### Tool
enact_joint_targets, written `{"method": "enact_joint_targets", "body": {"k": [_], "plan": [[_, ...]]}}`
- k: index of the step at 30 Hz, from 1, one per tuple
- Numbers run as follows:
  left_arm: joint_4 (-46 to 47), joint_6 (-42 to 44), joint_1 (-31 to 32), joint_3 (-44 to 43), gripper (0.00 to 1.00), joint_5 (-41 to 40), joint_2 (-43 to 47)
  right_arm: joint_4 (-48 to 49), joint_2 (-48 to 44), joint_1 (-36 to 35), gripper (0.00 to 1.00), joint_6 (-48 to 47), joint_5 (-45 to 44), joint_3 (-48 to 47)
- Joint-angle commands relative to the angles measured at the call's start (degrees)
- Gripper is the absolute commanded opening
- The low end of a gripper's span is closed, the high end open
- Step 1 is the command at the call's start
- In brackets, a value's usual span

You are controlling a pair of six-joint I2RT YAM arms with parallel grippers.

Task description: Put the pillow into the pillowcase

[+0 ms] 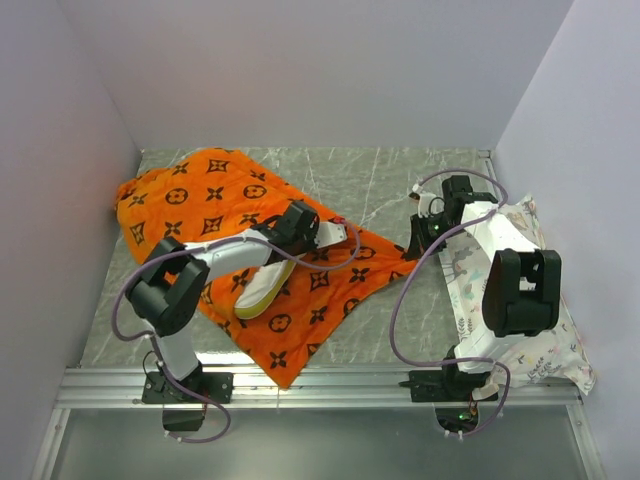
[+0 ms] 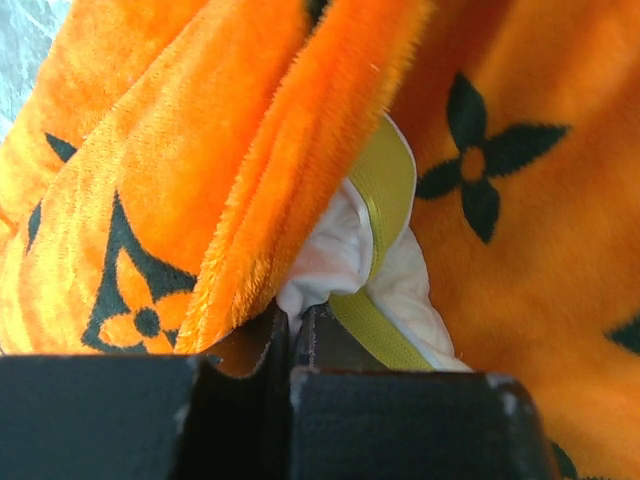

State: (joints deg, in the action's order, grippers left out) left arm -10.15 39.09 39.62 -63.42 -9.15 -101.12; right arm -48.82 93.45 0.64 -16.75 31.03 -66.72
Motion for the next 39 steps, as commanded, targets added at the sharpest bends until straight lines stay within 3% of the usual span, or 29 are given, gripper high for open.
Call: {"method": "enact_joint_targets", "body": {"k": [1,6,8,9,12,13,14,15,16,17,21,24,28,31,34,36,39], "plan": [[-2.1,-1.5,-5.0,-3.2,0.00,-14.8,-5.4,-8.0,-2.0,2.8,0.00,-3.5,-8.5,-0.8],[-3.4,-6.2,-6.2,-10.1,0.00,-13.5,-8.3,-8.0,-2.0,2.7,0.00,-3.9,-9.6,-2.0],[-7.8,-8.6,-6.1,-12.2,0.06,-5.3,-6.4,-7.7,-1.3,2.5,0.00,-3.6,-8.5,-2.4],[-8.7,-9.5,-5.7,-12.0,0.21,-1.9,-4.6,-7.6,-0.8,2.3,0.00,-2.6,-7.0,-2.8],[-18.2,-12.7,-3.4,-14.1,0.46,11.8,1.1,-6.7,1.8,0.8,0.00,0.4,-4.8,-5.6],[-20.8,-13.5,-2.5,-14.5,0.58,14.1,3.5,-6.2,2.6,0.2,0.04,1.3,-3.2,-7.4],[-23.1,-13.9,-0.8,-15.5,0.71,18.9,4.5,-4.5,3.4,-0.3,0.18,3.8,-2.9,-8.3],[-25.1,-14.2,0.3,-15.8,0.91,19.3,5.6,-3.7,3.8,-2.2,0.26,4.9,-2.8,-9.2],[-27.8,-15.1,1.4,-15.9,0.93,18.6,7.5,-3.0,4.3,-2.9,0.35,5.8,-3.0,-11.2],[-28.9,-16.9,2.9,-16.5,0.94,18.3,8.6,-1.9,4.5,-4.5,0.52,7.9,-3.6,-12.4],[-34.0,-21.6,3.1,-17.4,0.97,16.6,13.2,-0.4,1.7,-8.4,0.77,10.9,-7.5,-15.5],[-36.5,-24.7,3.0,-13.9,0.98,13.6,16.6,0.6,-1.8,-12.7,0.77,11.9,-10.9,-14.1],[-34.1,-24.4,3.2,-3.0,0.99,9.3,22.7,2.3,-7.7,-19.3,0.71,14.4,-7.0,-8.1],[-31.5,-24.8,4.6,0.0,0.99,4.5,22.8,5.1,-7.6,-24.0,0.67,16.7,-3.0,-4.5],[-28.2,-27.6,6.3,1.5,0.99,0.7,20.6,8.7,-6.7,-25.1,0.54,18.1,1.0,-1.6],[-23.9,-28.9,7.1,2.8,0.99,-6.2,19.3,12.1,-6.1,-25.2,0.43,19.5,3.1,1.2],[-19.2,-30.1,7.4,5.1,0.99,-13.3,17.1,18.7,-3.1,-25.7,0.37,22.9,4.2,3.8]]}}
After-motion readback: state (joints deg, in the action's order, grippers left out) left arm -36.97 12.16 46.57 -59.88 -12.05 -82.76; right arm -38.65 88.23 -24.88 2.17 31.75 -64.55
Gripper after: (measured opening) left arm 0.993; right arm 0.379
